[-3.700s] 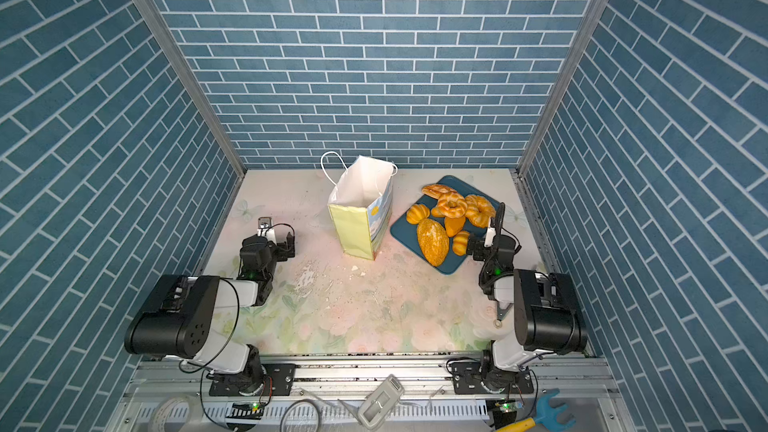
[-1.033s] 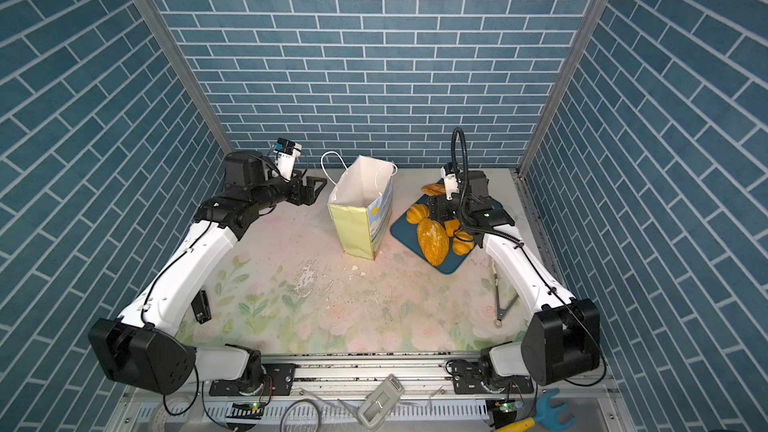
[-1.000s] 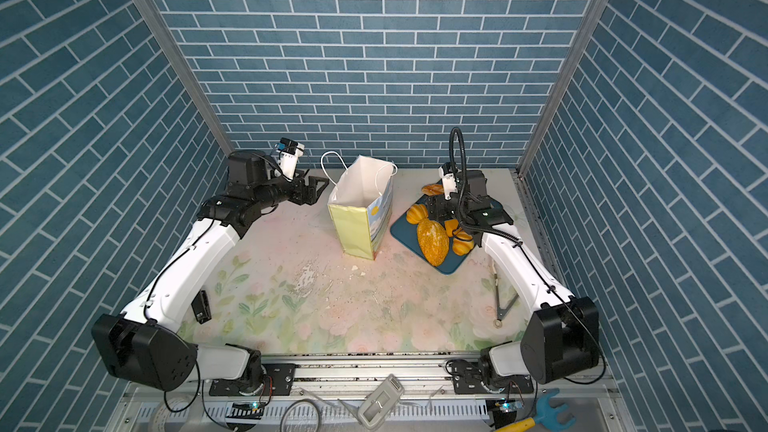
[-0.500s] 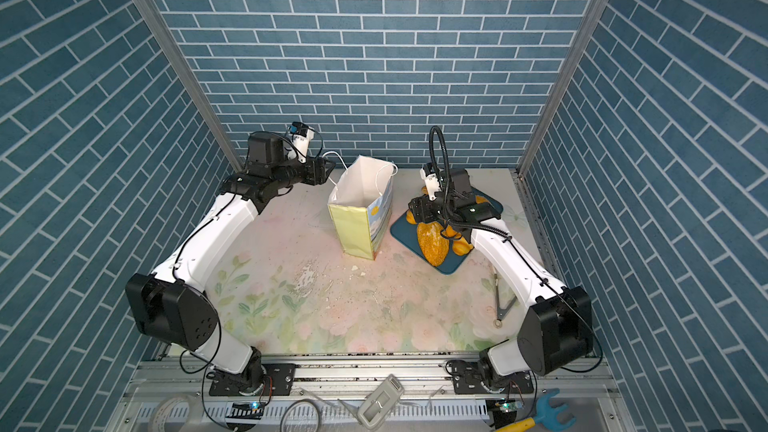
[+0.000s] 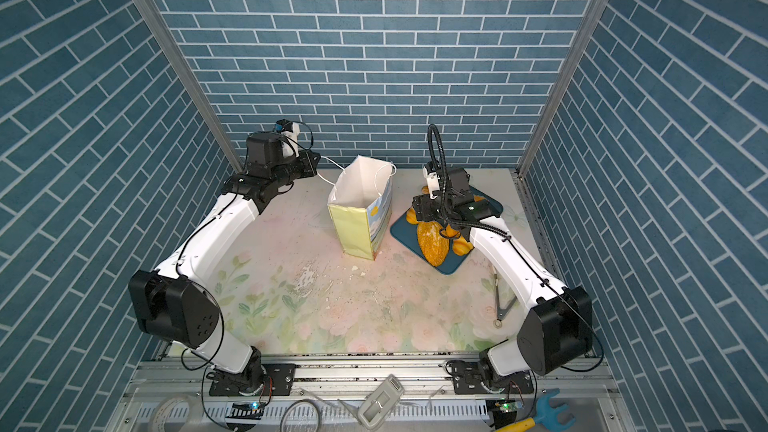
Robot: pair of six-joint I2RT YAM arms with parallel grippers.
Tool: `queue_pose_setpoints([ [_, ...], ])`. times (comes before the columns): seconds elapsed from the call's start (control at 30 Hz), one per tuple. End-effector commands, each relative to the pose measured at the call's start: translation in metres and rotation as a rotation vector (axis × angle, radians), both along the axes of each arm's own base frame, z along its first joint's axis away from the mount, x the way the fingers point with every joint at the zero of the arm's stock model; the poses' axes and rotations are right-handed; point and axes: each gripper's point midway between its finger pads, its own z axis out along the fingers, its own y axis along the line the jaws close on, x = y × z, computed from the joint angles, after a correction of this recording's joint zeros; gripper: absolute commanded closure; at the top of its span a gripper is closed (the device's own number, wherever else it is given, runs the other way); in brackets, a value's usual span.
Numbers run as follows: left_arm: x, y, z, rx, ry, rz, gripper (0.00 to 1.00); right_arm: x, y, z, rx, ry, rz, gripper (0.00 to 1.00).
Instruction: Place the fake bread into the paper bag
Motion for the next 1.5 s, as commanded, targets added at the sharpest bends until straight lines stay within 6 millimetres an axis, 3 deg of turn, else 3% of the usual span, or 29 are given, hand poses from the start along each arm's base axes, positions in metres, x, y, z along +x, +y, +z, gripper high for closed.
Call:
queue_pose_setpoints([
  [0.0, -0.014, 0.010, 0.018, -0.082, -0.040, 0.054, 0.90, -0.001, -0.001, 0.024, 0.039, -0.027, -0.030, 0.22],
  [0.37, -0.048, 0.032, 0.016, -0.160, -0.051, 0.161, 0.89, -0.007, 0.000, 0.026, 0.065, -0.012, -0.029, 0.23],
  [0.6, -0.062, 0.033, 0.015, -0.170, -0.041, 0.172, 0.87, -0.017, -0.008, 0.022, 0.069, 0.015, -0.061, 0.23],
  [0.73, -0.064, 0.023, 0.019, -0.146, -0.044, 0.129, 0.65, -0.022, -0.013, 0.018, 0.061, 0.049, -0.092, 0.22],
  [0.8, -0.063, 0.016, 0.028, -0.114, -0.066, 0.076, 0.50, -0.024, -0.015, 0.014, 0.058, 0.065, -0.106, 0.22],
  [0.87, -0.063, 0.010, 0.035, -0.052, -0.068, 0.027, 0.41, -0.027, -0.016, 0.011, 0.057, 0.078, -0.106, 0.22],
  [1.07, -0.045, -0.002, 0.041, 0.084, -0.008, -0.069, 0.31, -0.034, -0.014, 0.009, 0.090, 0.118, -0.108, 0.22],
  [1.23, -0.020, -0.008, 0.011, 0.093, 0.138, -0.105, 0.40, -0.033, -0.020, 0.015, 0.109, 0.108, -0.166, 0.23],
  [1.37, -0.019, -0.012, 0.004, 0.089, 0.167, -0.125, 0.50, -0.032, -0.021, 0.021, 0.122, 0.107, -0.199, 0.24],
  [1.47, -0.019, -0.010, -0.003, 0.070, 0.186, -0.121, 0.69, -0.029, -0.017, 0.022, 0.117, 0.115, -0.194, 0.26],
])
